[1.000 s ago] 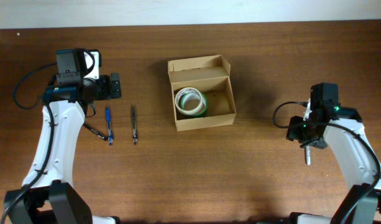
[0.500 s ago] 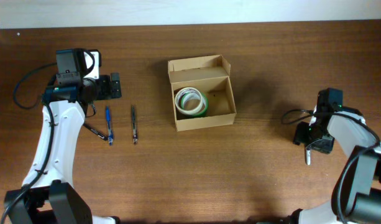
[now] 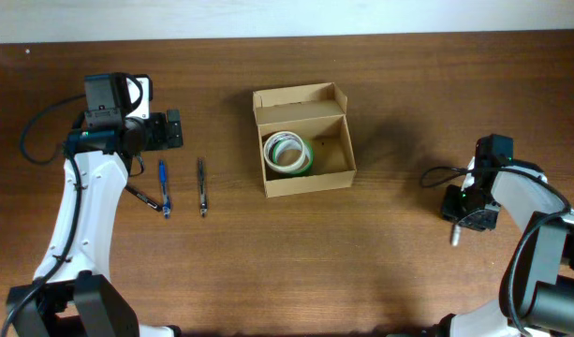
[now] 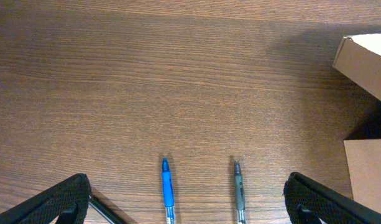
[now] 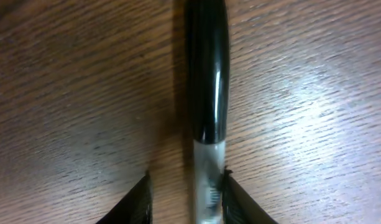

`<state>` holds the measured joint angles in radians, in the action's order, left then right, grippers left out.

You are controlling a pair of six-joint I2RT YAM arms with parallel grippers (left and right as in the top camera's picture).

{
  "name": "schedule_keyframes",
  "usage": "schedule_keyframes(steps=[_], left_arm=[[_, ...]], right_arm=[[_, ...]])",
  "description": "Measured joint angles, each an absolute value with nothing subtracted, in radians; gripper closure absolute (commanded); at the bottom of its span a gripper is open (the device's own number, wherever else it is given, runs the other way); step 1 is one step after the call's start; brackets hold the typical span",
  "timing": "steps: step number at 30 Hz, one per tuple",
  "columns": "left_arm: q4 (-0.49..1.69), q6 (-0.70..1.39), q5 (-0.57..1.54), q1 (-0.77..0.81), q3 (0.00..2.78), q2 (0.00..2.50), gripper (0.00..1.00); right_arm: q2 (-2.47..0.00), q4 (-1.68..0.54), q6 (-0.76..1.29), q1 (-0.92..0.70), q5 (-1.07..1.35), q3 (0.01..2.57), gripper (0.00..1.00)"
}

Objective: Pack container
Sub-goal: 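Move the right gripper to the black marker and grasp it, then carry the black marker into the box and release it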

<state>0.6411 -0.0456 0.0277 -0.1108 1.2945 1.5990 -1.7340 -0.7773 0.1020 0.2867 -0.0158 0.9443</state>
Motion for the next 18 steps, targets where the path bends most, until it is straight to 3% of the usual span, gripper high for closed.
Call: schedule_keyframes(steps=[8, 18], left_arm=[[0.641, -0.046, 0.028, -0.111, 1.295, 1.599, 0.01], [0.641, -0.046, 0.027, -0.111, 1.295, 1.599, 0.01]], right_arm=[[-1.736, -0.779, 0.105, 0.287, 0.013, 0.944, 0.94], [-1.737, -0.889, 0.106, 0.287, 0.152, 1.082, 0.95]])
